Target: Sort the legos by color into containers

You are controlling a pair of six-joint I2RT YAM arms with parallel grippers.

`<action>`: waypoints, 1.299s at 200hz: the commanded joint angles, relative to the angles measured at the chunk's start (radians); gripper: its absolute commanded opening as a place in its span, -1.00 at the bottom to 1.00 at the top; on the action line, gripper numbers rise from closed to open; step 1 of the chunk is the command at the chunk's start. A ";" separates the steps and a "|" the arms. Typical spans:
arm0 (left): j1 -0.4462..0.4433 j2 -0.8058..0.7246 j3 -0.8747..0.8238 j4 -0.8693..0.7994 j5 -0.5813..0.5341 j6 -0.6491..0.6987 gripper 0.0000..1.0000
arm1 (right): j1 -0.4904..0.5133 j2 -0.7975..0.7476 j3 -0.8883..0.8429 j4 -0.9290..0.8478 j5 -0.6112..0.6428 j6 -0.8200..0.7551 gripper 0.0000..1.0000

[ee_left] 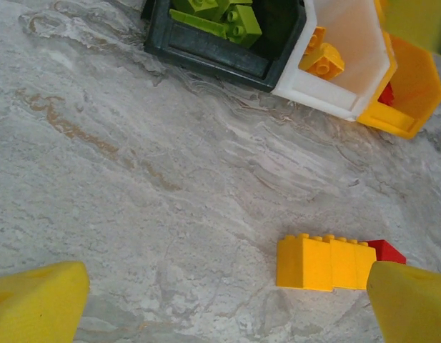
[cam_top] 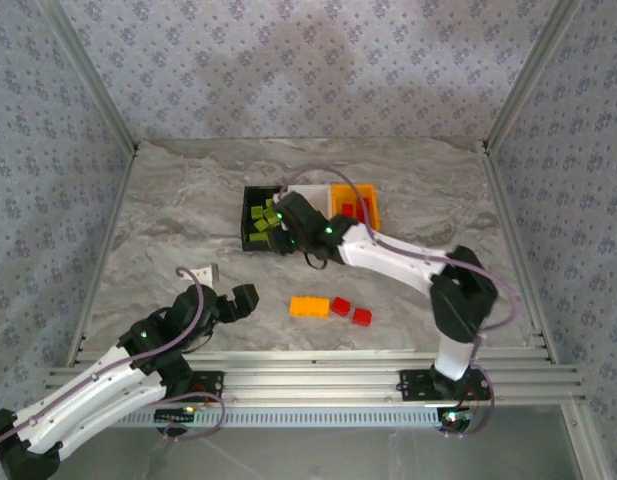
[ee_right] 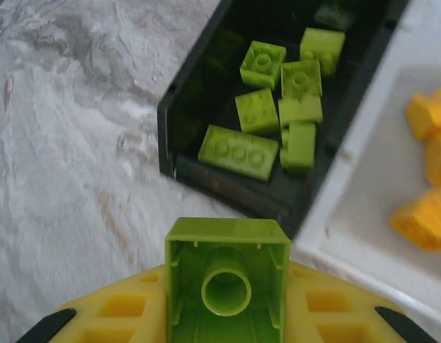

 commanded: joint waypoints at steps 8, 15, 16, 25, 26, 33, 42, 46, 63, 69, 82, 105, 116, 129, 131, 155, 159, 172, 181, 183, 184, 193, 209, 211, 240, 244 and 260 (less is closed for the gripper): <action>-0.006 0.005 0.038 0.025 0.023 0.016 0.99 | -0.039 0.182 0.200 -0.028 -0.089 -0.038 -0.34; -0.005 0.006 0.039 0.025 0.025 0.015 0.99 | -0.049 0.225 0.258 -0.039 -0.085 -0.035 -0.32; -0.005 0.006 0.039 0.025 0.024 0.015 0.99 | -0.051 0.230 0.264 -0.042 -0.086 -0.035 -0.32; -0.005 0.009 0.039 0.027 0.030 0.013 0.99 | -0.060 0.276 0.317 -0.060 -0.090 -0.026 -0.28; -0.006 0.009 0.039 0.028 0.031 0.014 1.00 | -0.061 0.282 0.323 -0.060 -0.090 -0.025 -0.27; -0.006 0.013 0.039 0.032 0.037 0.016 0.99 | -0.071 0.312 0.360 -0.064 -0.092 -0.023 -0.21; -0.005 0.022 0.039 0.038 0.044 0.018 0.99 | -0.080 0.342 0.399 -0.061 -0.094 -0.022 -0.02; -0.006 0.027 0.040 0.040 0.047 0.020 0.99 | -0.083 0.351 0.412 -0.060 -0.095 -0.022 0.10; -0.005 0.051 0.043 0.052 0.059 0.029 0.99 | -0.088 0.353 0.435 -0.051 -0.105 -0.025 0.44; -0.005 0.062 0.046 0.058 0.064 0.033 0.99 | -0.089 0.343 0.432 -0.046 -0.104 -0.027 0.49; -0.005 0.086 0.051 0.070 0.071 0.042 0.99 | -0.089 0.301 0.406 -0.034 -0.101 -0.024 0.53; -0.005 0.131 0.066 0.106 0.088 0.065 0.99 | -0.084 0.166 0.262 0.020 -0.076 -0.014 0.55; -0.005 0.157 0.078 0.123 0.098 0.083 0.99 | -0.083 0.082 0.158 0.055 -0.061 0.006 0.56; -0.006 0.193 0.093 0.139 0.108 0.098 0.99 | -0.076 -0.032 0.022 0.086 -0.040 0.037 0.57; -0.005 0.199 0.097 0.141 0.108 0.098 0.99 | -0.076 -0.040 0.012 0.087 -0.039 0.038 0.57; -0.005 0.264 0.118 0.172 0.127 0.116 0.99 | -0.046 -0.240 -0.209 0.069 0.041 0.073 0.59; -0.006 0.274 0.120 0.176 0.129 0.117 0.99 | -0.039 -0.274 -0.248 0.061 0.055 0.082 0.59; -0.006 0.300 0.124 0.186 0.129 0.115 0.99 | -0.021 -0.379 -0.385 0.014 0.100 0.116 0.61; -0.006 0.315 0.124 0.193 0.129 0.112 1.00 | -0.009 -0.446 -0.464 -0.023 0.125 0.146 0.61; -0.005 0.317 0.124 0.195 0.128 0.110 0.99 | -0.006 -0.460 -0.478 -0.033 0.131 0.154 0.61; -0.006 0.319 0.124 0.196 0.128 0.111 0.99 | -0.005 -0.470 -0.488 -0.039 0.135 0.157 0.61; -0.006 0.328 0.120 0.205 0.127 0.107 0.99 | 0.005 -0.539 -0.562 -0.093 0.163 0.201 0.62; -0.004 0.340 0.113 0.222 0.127 0.104 1.00 | 0.013 -0.653 -0.682 -0.183 0.192 0.310 0.62; -0.005 0.341 0.112 0.224 0.127 0.104 0.99 | 0.013 -0.666 -0.695 -0.192 0.195 0.321 0.62; -0.004 0.360 0.106 0.237 0.123 0.097 0.99 | 0.023 -0.769 -0.850 -0.228 0.171 0.432 0.63; -0.003 0.362 0.106 0.239 0.124 0.097 0.99 | 0.024 -0.769 -0.861 -0.226 0.167 0.438 0.63; -0.004 0.371 0.105 0.243 0.126 0.092 0.99 | 0.034 -0.744 -0.894 -0.197 0.132 0.456 0.63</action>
